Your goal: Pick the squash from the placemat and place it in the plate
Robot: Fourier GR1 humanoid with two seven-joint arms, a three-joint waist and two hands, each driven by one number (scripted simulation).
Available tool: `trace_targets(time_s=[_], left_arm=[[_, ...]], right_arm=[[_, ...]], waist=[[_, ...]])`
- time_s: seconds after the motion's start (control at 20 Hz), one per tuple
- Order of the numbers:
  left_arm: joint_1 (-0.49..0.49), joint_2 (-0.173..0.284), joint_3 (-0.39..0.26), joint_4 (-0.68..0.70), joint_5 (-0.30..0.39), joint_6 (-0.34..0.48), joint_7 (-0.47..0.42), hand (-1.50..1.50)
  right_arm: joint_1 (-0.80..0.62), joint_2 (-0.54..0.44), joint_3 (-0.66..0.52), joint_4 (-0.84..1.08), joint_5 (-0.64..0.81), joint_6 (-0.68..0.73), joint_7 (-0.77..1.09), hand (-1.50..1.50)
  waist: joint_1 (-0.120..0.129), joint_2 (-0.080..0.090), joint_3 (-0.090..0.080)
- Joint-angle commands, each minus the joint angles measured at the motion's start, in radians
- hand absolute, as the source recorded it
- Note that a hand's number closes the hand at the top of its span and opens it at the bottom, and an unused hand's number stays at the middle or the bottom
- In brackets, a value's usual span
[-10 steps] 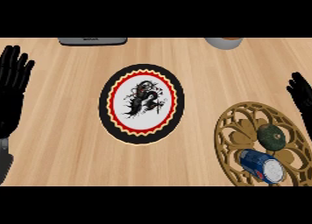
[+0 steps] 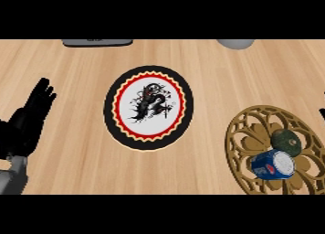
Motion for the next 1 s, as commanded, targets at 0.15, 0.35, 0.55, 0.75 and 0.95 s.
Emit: trace_targets(time_s=[0.15,0.35,0.55,0.75,0.95], left_arm=[[-0.012,-0.055,-0.063,0.04,-0.038,0.01,0.07,0.0],[-0.062,-0.075,-0.034,0.131,-0.032,-0.031,0.043,0.0],[-0.089,-0.081,-0.022,0.135,-0.058,-0.035,0.075,0.0],[-0.024,-0.11,-0.015,0.094,-0.094,-0.045,0.059,0.0],[-0.024,-0.131,-0.017,0.08,-0.119,-0.027,0.062,0.0]], right_arm=[[0.147,0.064,-0.105,0.271,-0.033,0.197,-0.459,-1.5],[0.103,0.01,-0.033,0.376,0.164,0.161,-0.563,-1.5],[0.162,-0.039,-0.026,0.334,0.225,0.158,-0.545,-1.5],[0.13,-0.065,-0.053,0.308,0.259,0.162,-0.464,-1.5],[0.159,-0.077,-0.001,0.182,0.317,0.161,-0.34,-1.5]], waist=[[0.028,-0.003,0.007],[0.034,-0.002,0.005],[0.028,-0.006,0.004],[0.034,-0.007,0.003],[0.033,-0.008,0.003]])
